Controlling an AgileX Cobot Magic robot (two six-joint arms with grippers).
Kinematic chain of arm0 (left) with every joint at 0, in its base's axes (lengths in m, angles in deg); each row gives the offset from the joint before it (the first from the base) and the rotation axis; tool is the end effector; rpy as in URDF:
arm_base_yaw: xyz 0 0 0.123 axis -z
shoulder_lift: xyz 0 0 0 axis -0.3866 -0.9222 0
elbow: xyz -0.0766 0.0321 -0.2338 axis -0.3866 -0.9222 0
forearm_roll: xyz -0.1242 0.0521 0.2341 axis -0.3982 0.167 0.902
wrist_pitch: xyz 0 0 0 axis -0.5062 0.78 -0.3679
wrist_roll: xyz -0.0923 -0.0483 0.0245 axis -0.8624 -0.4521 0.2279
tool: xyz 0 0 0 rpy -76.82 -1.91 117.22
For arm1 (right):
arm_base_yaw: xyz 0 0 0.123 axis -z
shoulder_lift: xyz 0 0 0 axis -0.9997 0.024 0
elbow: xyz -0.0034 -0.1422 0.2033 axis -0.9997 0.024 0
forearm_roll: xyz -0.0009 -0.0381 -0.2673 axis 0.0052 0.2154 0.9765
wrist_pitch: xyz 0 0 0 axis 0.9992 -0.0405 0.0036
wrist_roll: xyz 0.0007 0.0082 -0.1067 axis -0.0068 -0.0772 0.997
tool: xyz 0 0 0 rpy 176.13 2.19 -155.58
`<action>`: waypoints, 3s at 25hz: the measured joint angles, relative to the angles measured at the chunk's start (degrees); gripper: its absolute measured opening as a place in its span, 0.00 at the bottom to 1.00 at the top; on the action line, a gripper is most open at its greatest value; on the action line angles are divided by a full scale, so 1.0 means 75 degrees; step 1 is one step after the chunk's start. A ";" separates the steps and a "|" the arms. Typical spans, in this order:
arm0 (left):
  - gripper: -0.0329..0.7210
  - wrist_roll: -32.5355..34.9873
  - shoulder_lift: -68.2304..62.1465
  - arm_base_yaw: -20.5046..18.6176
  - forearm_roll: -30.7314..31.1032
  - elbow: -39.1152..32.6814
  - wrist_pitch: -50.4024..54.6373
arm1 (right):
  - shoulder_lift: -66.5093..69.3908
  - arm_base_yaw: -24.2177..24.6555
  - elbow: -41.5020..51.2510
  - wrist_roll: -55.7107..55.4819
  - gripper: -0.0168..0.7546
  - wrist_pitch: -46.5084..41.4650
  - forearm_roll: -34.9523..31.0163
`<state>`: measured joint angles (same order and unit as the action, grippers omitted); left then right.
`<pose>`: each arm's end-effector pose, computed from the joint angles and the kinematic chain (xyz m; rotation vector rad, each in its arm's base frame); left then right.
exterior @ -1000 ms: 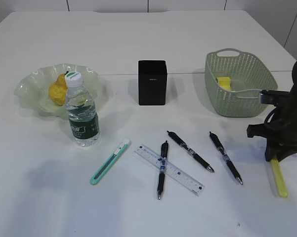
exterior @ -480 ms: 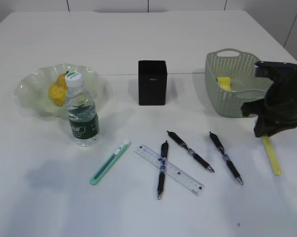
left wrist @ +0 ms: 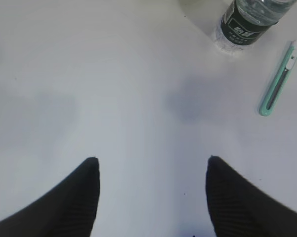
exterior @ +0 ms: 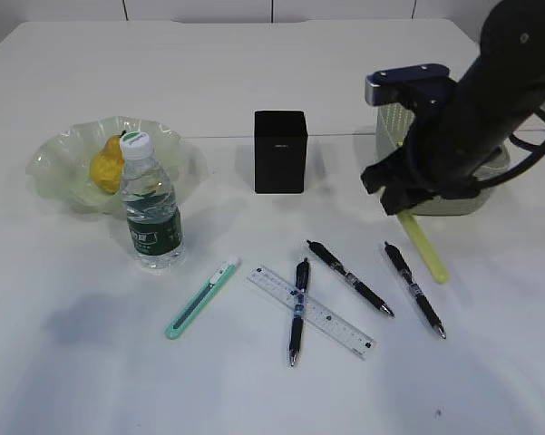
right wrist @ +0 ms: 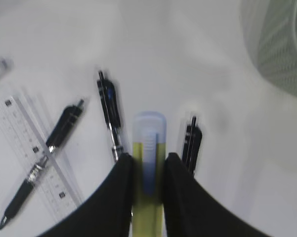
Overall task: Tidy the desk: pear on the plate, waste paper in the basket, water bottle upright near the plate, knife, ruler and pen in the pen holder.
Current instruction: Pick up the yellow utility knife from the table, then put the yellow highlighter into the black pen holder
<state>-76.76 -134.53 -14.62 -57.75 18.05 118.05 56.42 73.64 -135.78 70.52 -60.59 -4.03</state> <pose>0.2170 -0.0299 0.2723 -0.0583 2.5724 -0.1103 0.3737 0.1067 0.1690 -0.4617 2.7001 0.1376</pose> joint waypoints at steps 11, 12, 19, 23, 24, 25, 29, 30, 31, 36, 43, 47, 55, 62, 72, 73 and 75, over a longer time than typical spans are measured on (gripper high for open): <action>0.67 0.0000 0.0000 0.0000 0.0000 0.0000 0.0000 | 0.0089 -0.0030 -0.1446 0.0078 0.18 0.1780 -0.0423; 0.67 0.0000 0.0000 0.0000 0.0000 0.0000 0.0003 | 0.0150 -0.0030 -0.1551 0.0078 0.18 0.1963 -0.0481; 0.67 0.0000 0.0000 0.0000 0.0000 0.0000 0.0016 | 0.1065 -0.0030 -0.2530 0.0078 0.18 0.2577 -0.0694; 0.67 0.0000 0.0000 0.0000 0.0000 0.0000 0.0016 | 0.1626 -0.0030 -0.3033 0.0078 0.18 0.3087 -0.0973; 0.67 0.0000 0.0000 0.0000 0.0000 0.0000 0.0016 | 0.1768 -0.0048 -0.3142 0.0078 0.18 0.3310 -0.1022; 0.67 0.0000 0.0000 0.0000 0.0000 0.0000 0.0016 | 0.1913 -0.0064 -0.3246 0.0078 0.18 0.3573 -0.1054; 0.67 0.0000 0.0000 0.0000 0.0000 0.0000 0.0016 | 0.2492 -0.0125 -0.3681 0.0078 0.18 0.4635 -0.1101; 0.67 0.0000 0.0000 0.0000 0.0000 0.0000 0.0016 | 0.2624 -0.0159 -0.3804 0.0078 0.18 0.4815 -0.1113; 0.67 0.0000 0.0000 0.0000 0.0000 0.0000 0.0016 | 0.2784 -0.0176 -0.3965 0.0078 0.18 0.4970 -0.1113; 0.67 0.0000 0.0000 0.0000 0.0000 0.0000 0.0016 | 0.3531 -0.0271 -0.4757 0.0078 0.18 0.5356 -0.1131; 0.67 0.0000 0.0000 0.0000 0.0000 0.0000 0.0212 | 0.3950 -0.0285 -0.4984 0.0083 0.18 0.5460 -0.1180; 0.67 0.0000 0.0000 0.0000 0.0000 0.0000 0.0243 | 0.4090 -0.0285 -0.5001 -0.0001 0.18 0.5639 -0.1242; 0.67 0.0000 0.0000 0.0000 0.0000 0.0000 0.0382 | 0.4623 -0.0300 -0.5019 -0.0182 0.18 0.6046 -0.1266; 0.67 0.0000 0.0000 0.0000 0.0000 0.0000 0.0393 | 0.4796 -0.0388 -0.5023 -0.0230 0.24 0.6121 -0.1278; 0.67 0.0000 0.0000 0.0000 0.0000 0.0000 0.0613 | 0.4814 -0.0437 -0.5035 -0.0244 0.40 0.5682 -0.1278; 0.67 0.0000 0.0000 0.0000 0.0000 0.0000 0.0651 | 0.4814 -0.0437 -0.5035 -0.0244 0.40 0.5448 -0.1278; 0.67 0.0000 0.0000 0.0000 0.0000 0.0000 0.0729 | 0.4795 -0.0437 -0.5035 -0.0244 0.40 0.4951 -0.1278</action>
<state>-76.76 -134.53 -14.62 -57.75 18.05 123.52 92.38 70.36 -173.55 68.69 -23.45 -13.62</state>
